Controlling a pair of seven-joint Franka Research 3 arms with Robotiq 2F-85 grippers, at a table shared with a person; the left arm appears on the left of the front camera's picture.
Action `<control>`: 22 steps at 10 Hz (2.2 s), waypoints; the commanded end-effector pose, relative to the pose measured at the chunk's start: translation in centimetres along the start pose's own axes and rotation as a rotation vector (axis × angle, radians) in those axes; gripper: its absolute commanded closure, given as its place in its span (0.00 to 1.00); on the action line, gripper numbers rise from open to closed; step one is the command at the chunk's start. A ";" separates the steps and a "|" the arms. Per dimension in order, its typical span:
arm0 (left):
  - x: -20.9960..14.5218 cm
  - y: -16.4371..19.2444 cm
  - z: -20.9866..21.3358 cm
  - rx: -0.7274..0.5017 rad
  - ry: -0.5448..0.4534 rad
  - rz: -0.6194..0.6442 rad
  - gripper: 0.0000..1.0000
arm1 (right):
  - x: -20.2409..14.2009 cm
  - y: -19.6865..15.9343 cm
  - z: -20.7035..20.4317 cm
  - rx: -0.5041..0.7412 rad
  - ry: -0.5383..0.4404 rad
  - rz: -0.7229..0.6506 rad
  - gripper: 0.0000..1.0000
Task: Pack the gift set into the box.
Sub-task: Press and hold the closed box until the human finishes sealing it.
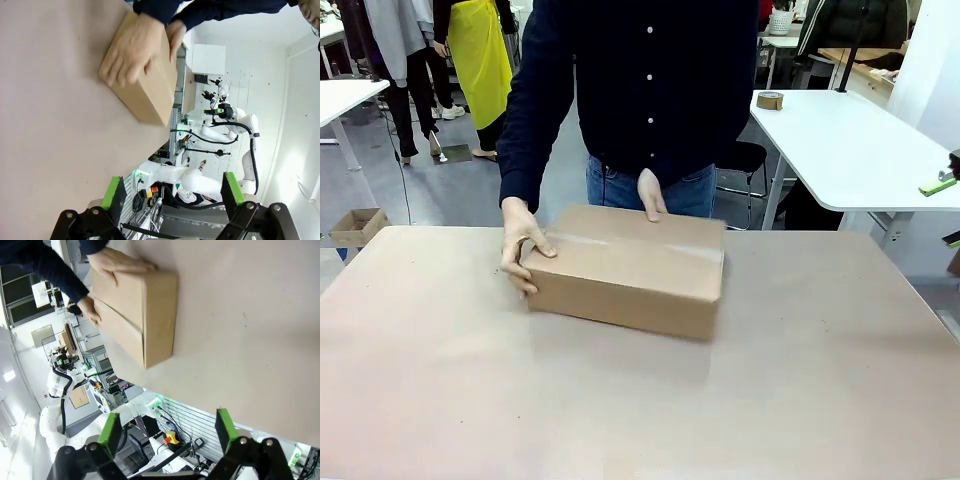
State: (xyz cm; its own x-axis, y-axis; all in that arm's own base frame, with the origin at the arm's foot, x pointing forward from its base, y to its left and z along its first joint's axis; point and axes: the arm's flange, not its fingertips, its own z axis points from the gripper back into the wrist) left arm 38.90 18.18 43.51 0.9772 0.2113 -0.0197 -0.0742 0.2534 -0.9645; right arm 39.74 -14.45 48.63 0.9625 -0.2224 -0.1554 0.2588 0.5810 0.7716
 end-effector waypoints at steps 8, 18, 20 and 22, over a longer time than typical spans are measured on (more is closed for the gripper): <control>-0.4 0.0 0.1 0.006 0.004 0.000 0.00 | -0.1 -0.1 0.2 -0.001 0.006 0.004 0.00; -6.7 -5.3 -25.2 -0.025 -0.221 -0.975 0.00 | -2.1 14.9 -23.4 0.004 0.261 1.376 0.00; -6.9 -6.7 -24.8 0.029 -0.074 -0.837 0.00 | -2.4 17.7 -24.3 -0.178 0.296 1.014 0.00; -6.9 -6.7 -24.8 0.029 -0.074 -0.837 0.00 | -2.4 17.7 -24.3 -0.178 0.296 1.014 0.00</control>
State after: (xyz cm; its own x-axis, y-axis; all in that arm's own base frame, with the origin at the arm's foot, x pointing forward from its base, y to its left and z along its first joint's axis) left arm 37.87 -8.51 43.05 0.6703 0.0376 0.7411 0.6700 0.3988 -0.6262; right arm 43.44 14.62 47.04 0.6780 0.6382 0.3648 -0.7249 0.4982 0.4757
